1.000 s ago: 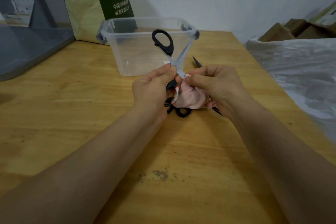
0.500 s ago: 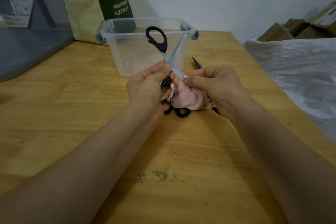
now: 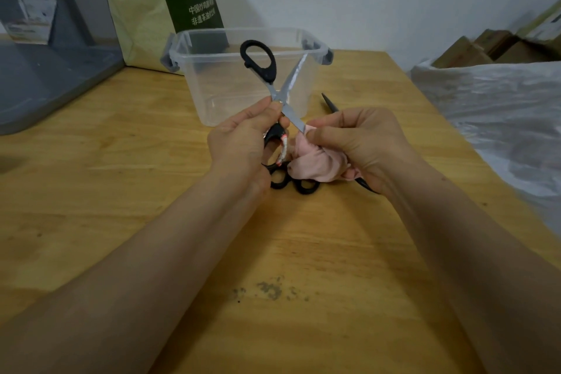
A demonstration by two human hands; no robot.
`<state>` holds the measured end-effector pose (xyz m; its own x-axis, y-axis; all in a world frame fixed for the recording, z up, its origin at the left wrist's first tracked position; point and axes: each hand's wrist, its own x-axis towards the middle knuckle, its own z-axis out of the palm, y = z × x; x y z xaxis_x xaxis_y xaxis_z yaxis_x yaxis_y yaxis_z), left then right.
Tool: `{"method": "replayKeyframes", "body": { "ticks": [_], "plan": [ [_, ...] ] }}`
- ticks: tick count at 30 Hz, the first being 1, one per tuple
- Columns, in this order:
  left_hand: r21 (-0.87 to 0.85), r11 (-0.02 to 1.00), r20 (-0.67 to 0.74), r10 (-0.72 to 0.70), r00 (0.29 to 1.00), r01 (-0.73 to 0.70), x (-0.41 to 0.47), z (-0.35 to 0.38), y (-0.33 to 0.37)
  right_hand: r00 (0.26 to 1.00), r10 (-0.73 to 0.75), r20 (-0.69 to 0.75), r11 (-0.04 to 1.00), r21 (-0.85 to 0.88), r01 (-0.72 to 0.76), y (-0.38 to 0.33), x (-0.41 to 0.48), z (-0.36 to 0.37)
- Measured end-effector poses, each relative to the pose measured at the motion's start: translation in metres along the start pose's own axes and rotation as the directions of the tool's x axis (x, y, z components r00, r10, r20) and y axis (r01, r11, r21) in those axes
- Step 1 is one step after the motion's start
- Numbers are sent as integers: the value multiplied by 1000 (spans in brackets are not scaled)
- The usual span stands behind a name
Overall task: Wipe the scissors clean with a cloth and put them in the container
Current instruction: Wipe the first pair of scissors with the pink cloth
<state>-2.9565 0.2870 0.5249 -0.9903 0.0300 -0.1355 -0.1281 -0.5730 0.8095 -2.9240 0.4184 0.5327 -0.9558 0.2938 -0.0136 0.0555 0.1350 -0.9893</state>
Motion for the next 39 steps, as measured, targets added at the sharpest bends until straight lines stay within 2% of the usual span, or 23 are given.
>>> {"method": "replayKeyframes", "body": {
  "ticks": [4,7,9,14,18,22,25,30,39],
  "plan": [
    [18,999,-17,48,999,-48,13,-7,10,1000,12,15,1000,-1,-12,5,-2,-5],
    [33,997,-41,70,997,-69,12,-7,10,998,43,-39,983,179,-35,1,-5,-12],
    [98,991,5,93,996,-93,4,-4,4,993,34,-116,962,275,-1,-4,-6,-14],
    [223,966,101,113,988,-134,-7,3,-9,957,-117,-266,966,195,172,-3,-1,-16],
    [251,959,140,100,985,-133,-12,6,-14,980,-127,-154,950,266,165,-3,-3,-10],
    [242,963,157,82,984,-118,-13,5,-15,999,-52,-9,946,320,52,-4,-6,-6],
    [242,964,164,67,984,-106,-12,5,-17,999,-21,48,923,386,1,-5,-6,-7],
    [237,964,208,69,976,-119,-14,4,-18,999,-37,38,892,453,16,-1,-7,-5],
    [273,948,197,111,974,-163,-20,9,-17,996,15,-89,802,596,41,-1,-3,-2]
  ]
}}
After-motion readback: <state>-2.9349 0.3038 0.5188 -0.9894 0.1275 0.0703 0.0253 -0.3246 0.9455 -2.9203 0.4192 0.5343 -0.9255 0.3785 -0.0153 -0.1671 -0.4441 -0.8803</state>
